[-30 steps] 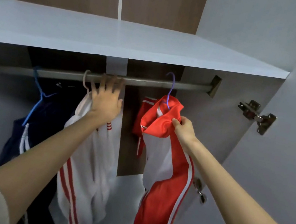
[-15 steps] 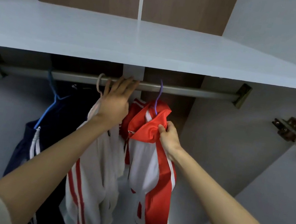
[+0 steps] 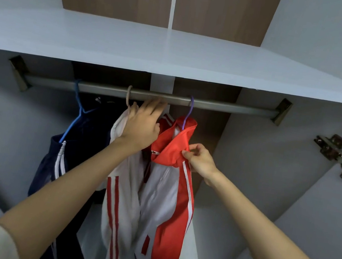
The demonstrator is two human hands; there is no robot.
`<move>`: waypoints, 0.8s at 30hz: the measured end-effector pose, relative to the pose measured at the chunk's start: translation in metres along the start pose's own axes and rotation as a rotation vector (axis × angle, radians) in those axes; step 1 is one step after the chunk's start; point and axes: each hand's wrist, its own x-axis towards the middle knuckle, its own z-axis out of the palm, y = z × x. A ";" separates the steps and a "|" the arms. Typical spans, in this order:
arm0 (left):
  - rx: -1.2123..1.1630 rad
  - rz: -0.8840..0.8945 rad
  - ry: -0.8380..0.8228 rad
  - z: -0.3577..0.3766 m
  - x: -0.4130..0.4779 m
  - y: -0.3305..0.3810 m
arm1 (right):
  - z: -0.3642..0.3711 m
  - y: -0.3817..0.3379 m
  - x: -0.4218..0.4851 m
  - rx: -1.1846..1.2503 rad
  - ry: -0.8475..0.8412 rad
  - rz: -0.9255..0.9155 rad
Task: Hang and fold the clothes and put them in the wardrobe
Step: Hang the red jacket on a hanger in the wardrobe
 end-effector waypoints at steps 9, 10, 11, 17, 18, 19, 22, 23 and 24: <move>-0.308 -0.033 -0.041 -0.032 -0.076 0.028 | -0.014 -0.003 -0.080 -0.095 0.158 -0.078; -0.338 -0.028 -0.054 -0.035 -0.088 0.032 | -0.014 -0.001 -0.094 -0.082 0.163 -0.076; -0.358 -0.023 -0.068 -0.037 -0.101 0.037 | -0.013 0.001 -0.109 -0.065 0.168 -0.074; -0.456 -0.014 -0.184 -0.045 -0.178 0.069 | -0.013 0.030 -0.211 -0.016 0.226 -0.031; -0.470 0.001 -0.214 -0.047 -0.191 0.076 | -0.014 0.036 -0.230 -0.022 0.231 -0.015; -0.477 0.018 -0.240 -0.048 -0.203 0.085 | -0.016 0.042 -0.249 -0.030 0.235 0.004; -0.493 0.051 -0.302 -0.052 -0.237 0.113 | -0.026 0.060 -0.304 -0.042 0.246 0.070; -0.504 0.059 -0.324 -0.053 -0.248 0.123 | -0.030 0.067 -0.322 -0.046 0.256 0.096; -0.516 0.067 -0.343 -0.054 -0.259 0.132 | -0.035 0.073 -0.340 -0.053 0.267 0.121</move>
